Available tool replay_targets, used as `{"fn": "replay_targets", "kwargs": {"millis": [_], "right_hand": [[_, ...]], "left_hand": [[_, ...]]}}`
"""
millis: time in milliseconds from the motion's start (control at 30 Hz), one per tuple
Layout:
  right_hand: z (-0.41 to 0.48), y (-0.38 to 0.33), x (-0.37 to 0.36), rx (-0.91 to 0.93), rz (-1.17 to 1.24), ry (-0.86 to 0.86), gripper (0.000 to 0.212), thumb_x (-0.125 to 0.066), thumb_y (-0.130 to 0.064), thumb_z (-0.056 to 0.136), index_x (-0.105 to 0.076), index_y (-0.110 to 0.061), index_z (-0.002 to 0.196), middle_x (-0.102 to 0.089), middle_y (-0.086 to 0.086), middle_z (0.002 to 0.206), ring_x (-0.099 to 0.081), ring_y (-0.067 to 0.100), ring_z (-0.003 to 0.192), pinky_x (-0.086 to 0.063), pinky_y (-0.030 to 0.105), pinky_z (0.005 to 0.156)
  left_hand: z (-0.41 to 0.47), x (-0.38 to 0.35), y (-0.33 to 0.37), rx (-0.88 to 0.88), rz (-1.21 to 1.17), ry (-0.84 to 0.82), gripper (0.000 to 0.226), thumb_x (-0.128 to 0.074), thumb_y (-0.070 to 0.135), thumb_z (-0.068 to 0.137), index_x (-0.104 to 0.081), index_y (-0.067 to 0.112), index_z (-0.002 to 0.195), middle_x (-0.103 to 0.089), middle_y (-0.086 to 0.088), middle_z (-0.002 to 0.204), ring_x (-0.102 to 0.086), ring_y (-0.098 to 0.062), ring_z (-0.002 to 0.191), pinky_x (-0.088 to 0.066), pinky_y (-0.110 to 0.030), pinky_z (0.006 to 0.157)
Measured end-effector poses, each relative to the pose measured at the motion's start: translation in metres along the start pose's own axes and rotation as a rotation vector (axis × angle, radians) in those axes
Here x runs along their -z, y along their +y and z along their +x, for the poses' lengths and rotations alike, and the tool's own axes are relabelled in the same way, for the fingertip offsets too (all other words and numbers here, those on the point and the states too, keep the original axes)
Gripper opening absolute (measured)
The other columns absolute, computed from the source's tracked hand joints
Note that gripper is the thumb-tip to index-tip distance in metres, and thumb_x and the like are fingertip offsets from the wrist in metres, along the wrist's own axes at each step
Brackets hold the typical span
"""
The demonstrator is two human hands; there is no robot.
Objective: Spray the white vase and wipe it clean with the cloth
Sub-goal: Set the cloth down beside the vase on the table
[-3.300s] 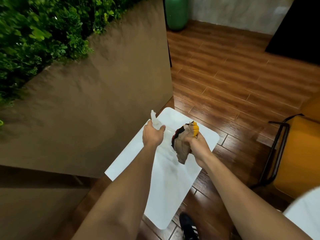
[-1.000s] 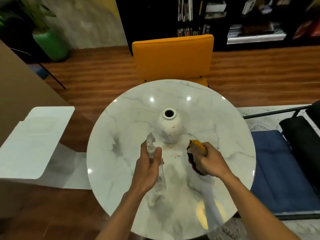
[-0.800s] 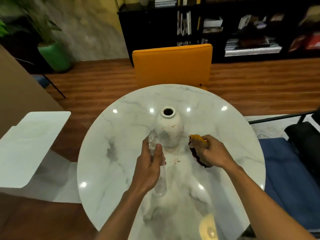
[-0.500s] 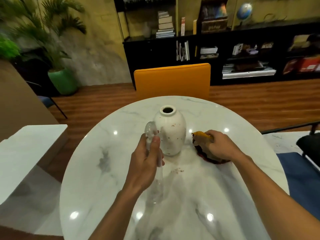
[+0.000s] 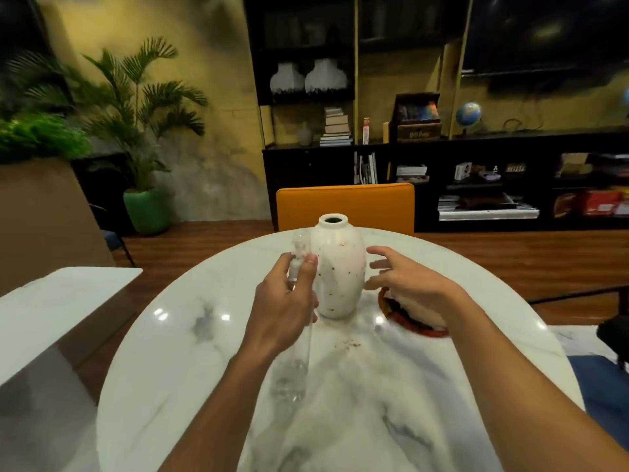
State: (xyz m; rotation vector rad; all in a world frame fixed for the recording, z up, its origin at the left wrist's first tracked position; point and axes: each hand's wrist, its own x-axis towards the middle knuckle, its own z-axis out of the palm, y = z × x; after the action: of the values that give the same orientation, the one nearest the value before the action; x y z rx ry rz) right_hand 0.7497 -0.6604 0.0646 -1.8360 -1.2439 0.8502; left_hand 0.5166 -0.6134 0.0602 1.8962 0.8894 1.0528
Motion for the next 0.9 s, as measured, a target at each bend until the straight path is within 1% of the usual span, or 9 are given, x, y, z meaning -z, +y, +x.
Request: {"fn": "replay_targets", "kwargs": {"millis": [67, 133, 233, 267, 333, 433, 500, 733, 900], "right_hand": [[-0.002, -0.003, -0.012, 0.053, 0.168, -0.010, 0.074, -0.074, -0.020, 0.088, -0.037, -0.033, 0.151, -0.045, -0.001, 0.151, -0.045, 0.023, 0.134, -0.033, 0.044, 0.114], [-0.004, -0.001, -0.024, 0.093, 0.307, 0.051, 0.066, -0.068, -0.022, 0.089, -0.041, -0.031, 0.148, -0.047, -0.004, 0.146, -0.042, 0.022, 0.136, -0.029, 0.044, 0.114], [-0.004, 0.009, -0.042, 0.119, 0.420, 0.153, 0.072, -0.059, -0.038, 0.079, -0.040, -0.032, 0.148, -0.042, -0.003, 0.153, -0.037, 0.025, 0.143, -0.026, 0.048, 0.120], [-0.003, 0.015, -0.048, 0.114, 0.427, 0.176, 0.076, -0.060, -0.042, 0.077, -0.038, -0.034, 0.149, -0.039, -0.002, 0.157, -0.036, 0.027, 0.145, -0.027, 0.050, 0.121], [0.002, 0.025, -0.056, 0.114, 0.402, 0.196, 0.083, -0.071, -0.043, 0.079, -0.032, -0.040, 0.151, -0.034, -0.001, 0.163, -0.036, 0.029, 0.146, -0.032, 0.052, 0.119], [0.008, 0.033, -0.062, 0.134, 0.352, 0.185, 0.106, -0.089, -0.036, 0.073, -0.022, -0.041, 0.155, -0.033, -0.001, 0.164, -0.036, 0.029, 0.147, -0.035, 0.052, 0.117], [0.012, 0.032, -0.063, 0.142, 0.318, 0.183, 0.113, -0.093, -0.031, 0.069, -0.020, -0.039, 0.156, -0.035, -0.001, 0.162, -0.037, 0.028, 0.146, -0.036, 0.052, 0.117], [0.023, 0.033, -0.068, 0.165, 0.293, 0.217, 0.112, -0.094, -0.030, 0.067, -0.021, -0.038, 0.152, -0.040, 0.000, 0.156, -0.044, 0.029, 0.139, -0.044, 0.049, 0.110], [0.030, 0.032, -0.074, 0.191, 0.305, 0.237, 0.115, -0.095, -0.034, 0.065, -0.017, -0.041, 0.149, -0.042, 0.002, 0.153, -0.046, 0.032, 0.137, -0.045, 0.051, 0.111]], "left_hand": [[-0.008, -0.004, -0.002, -0.005, -0.026, 0.019, 0.046, -0.039, 0.072, 0.089, -0.050, 0.043, 0.123, -0.067, 0.001, 0.072, -0.070, -0.017, 0.064, -0.059, -0.023, 0.058], [-0.016, -0.009, -0.004, -0.005, -0.053, 0.024, 0.043, -0.040, 0.073, 0.089, -0.050, 0.045, 0.120, -0.067, -0.002, 0.071, -0.068, -0.019, 0.061, -0.061, -0.030, 0.060], [-0.026, -0.011, 0.001, -0.015, -0.049, 0.034, 0.035, -0.040, 0.072, 0.088, -0.048, 0.050, 0.114, -0.068, -0.003, 0.077, -0.068, -0.020, 0.062, -0.059, -0.026, 0.057], [-0.028, -0.011, 0.003, -0.022, -0.040, 0.039, 0.036, -0.040, 0.071, 0.089, -0.048, 0.047, 0.114, -0.069, -0.003, 0.079, -0.068, -0.020, 0.063, -0.056, -0.023, 0.055], [-0.028, -0.009, 0.003, -0.036, -0.013, 0.051, 0.042, -0.041, 0.068, 0.091, -0.054, 0.037, 0.116, -0.070, -0.002, 0.087, -0.069, -0.022, 0.068, -0.053, -0.018, 0.051], [-0.026, -0.005, 0.002, -0.048, 0.016, 0.065, 0.057, -0.038, 0.073, 0.085, -0.058, 0.030, 0.116, -0.071, -0.001, 0.092, -0.070, -0.022, 0.071, -0.051, -0.015, 0.049], [-0.024, -0.004, 0.001, -0.042, 0.027, 0.075, 0.062, -0.036, 0.075, 0.082, -0.059, 0.027, 0.113, -0.071, -0.001, 0.092, -0.071, -0.021, 0.070, -0.051, -0.014, 0.048], [-0.018, -0.005, -0.003, -0.035, 0.034, 0.066, 0.056, -0.039, 0.072, 0.087, -0.058, 0.030, 0.119, -0.071, -0.004, 0.095, -0.071, -0.023, 0.070, -0.053, -0.017, 0.050], [-0.018, -0.008, -0.003, -0.041, 0.043, 0.102, 0.053, -0.040, 0.072, 0.086, -0.060, 0.027, 0.106, -0.070, 0.001, 0.089, -0.070, -0.022, 0.069, -0.053, -0.016, 0.050]]}}
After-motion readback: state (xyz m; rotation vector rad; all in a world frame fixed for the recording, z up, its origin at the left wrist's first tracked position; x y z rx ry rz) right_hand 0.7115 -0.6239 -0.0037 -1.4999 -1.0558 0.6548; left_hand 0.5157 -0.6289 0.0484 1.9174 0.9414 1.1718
